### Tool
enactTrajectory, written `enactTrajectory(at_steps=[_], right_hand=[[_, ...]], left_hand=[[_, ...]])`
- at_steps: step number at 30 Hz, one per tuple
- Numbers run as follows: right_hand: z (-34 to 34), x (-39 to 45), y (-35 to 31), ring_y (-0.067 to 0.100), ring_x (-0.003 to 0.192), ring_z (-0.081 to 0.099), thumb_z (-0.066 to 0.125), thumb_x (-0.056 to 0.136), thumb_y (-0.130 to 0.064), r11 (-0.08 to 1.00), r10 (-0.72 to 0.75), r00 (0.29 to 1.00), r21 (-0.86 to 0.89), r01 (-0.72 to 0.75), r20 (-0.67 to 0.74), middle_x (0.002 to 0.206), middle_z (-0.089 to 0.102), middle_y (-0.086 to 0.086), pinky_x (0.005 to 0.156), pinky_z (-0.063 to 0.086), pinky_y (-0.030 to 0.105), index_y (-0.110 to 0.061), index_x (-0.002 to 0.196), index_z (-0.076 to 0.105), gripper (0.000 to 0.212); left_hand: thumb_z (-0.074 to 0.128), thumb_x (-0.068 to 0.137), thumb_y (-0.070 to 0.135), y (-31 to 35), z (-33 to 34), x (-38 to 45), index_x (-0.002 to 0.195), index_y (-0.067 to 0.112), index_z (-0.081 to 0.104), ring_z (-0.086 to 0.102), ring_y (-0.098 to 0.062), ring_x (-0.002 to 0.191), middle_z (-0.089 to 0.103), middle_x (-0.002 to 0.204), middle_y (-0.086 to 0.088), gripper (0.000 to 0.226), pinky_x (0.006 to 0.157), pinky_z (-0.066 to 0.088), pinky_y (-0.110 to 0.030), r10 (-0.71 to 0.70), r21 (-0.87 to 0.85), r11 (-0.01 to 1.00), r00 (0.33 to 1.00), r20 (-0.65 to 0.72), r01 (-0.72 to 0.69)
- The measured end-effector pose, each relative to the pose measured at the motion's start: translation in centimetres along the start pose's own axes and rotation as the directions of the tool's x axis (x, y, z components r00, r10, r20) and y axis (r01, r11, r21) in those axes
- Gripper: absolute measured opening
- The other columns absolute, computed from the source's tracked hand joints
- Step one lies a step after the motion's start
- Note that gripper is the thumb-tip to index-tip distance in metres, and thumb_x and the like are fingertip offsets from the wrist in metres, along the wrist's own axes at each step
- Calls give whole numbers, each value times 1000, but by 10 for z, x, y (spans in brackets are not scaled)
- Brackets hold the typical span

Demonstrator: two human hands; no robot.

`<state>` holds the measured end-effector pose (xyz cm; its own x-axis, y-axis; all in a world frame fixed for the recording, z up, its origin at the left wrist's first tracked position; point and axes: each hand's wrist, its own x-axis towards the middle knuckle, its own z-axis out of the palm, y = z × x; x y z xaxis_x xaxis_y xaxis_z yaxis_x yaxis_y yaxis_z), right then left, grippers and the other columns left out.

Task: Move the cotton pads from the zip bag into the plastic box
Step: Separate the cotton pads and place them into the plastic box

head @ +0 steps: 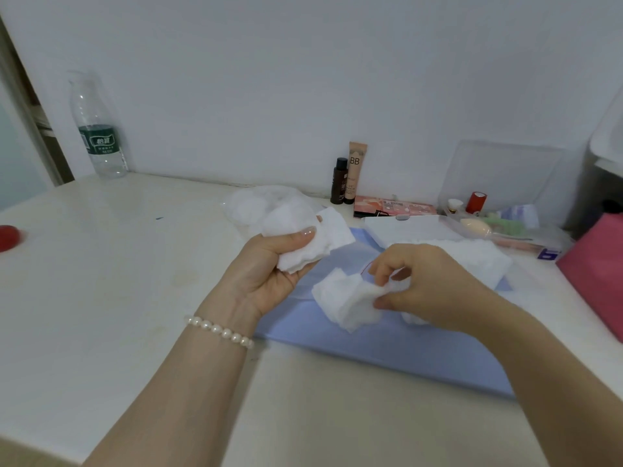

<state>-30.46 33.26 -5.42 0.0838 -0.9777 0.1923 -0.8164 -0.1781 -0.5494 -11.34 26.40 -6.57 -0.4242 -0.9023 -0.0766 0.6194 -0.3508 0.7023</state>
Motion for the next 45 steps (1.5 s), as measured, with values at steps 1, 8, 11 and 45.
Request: enactTrajectory(at_steps=[1, 8, 11, 45], right_hand=[[-6, 0, 0, 22, 89, 63, 79, 64, -5, 999, 14, 1000, 43, -13, -13, 92, 69, 0, 84, 50, 40, -34, 56, 58, 37], [-33, -3, -3, 7, 58, 64, 56, 78, 17, 714, 142, 985, 700, -32, -100, 60, 67, -5, 57, 53, 18, -8, 75, 62, 26], [-32, -4, -12, 15, 71, 70, 64, 65, 17, 427, 110, 994, 904, -29, -20, 75, 73, 4, 59, 57, 27, -6, 92, 64, 35], [50, 2, -3, 23, 92, 59, 59, 86, -9, 992, 79, 972, -74, -98, -221, 98, 66, 5, 80, 43, 30, -12, 99, 64, 15]], left_hand=[[62, 64, -2, 0, 0, 0, 96, -3, 64, 70, -20, 83, 71, 90, -11, 32, 77, 58, -32, -2, 6, 1000, 1000, 2, 2], [61, 67, -3, -10, 3, 1, 102, -2, 64, 70, -23, 85, 71, 94, -11, 35, 77, 57, -36, -37, 99, 995, 998, 59, 31], [57, 71, -2, -21, 8, -1, 93, 5, 73, 69, -22, 86, 71, 97, -11, 27, 77, 55, -35, -91, 164, 984, 982, 163, 64], [65, 68, 20, 3, 3, -2, 110, 6, 61, 67, -21, 96, 69, 106, -10, 45, 82, 53, -35, 131, 39, 991, 991, -29, -130]])
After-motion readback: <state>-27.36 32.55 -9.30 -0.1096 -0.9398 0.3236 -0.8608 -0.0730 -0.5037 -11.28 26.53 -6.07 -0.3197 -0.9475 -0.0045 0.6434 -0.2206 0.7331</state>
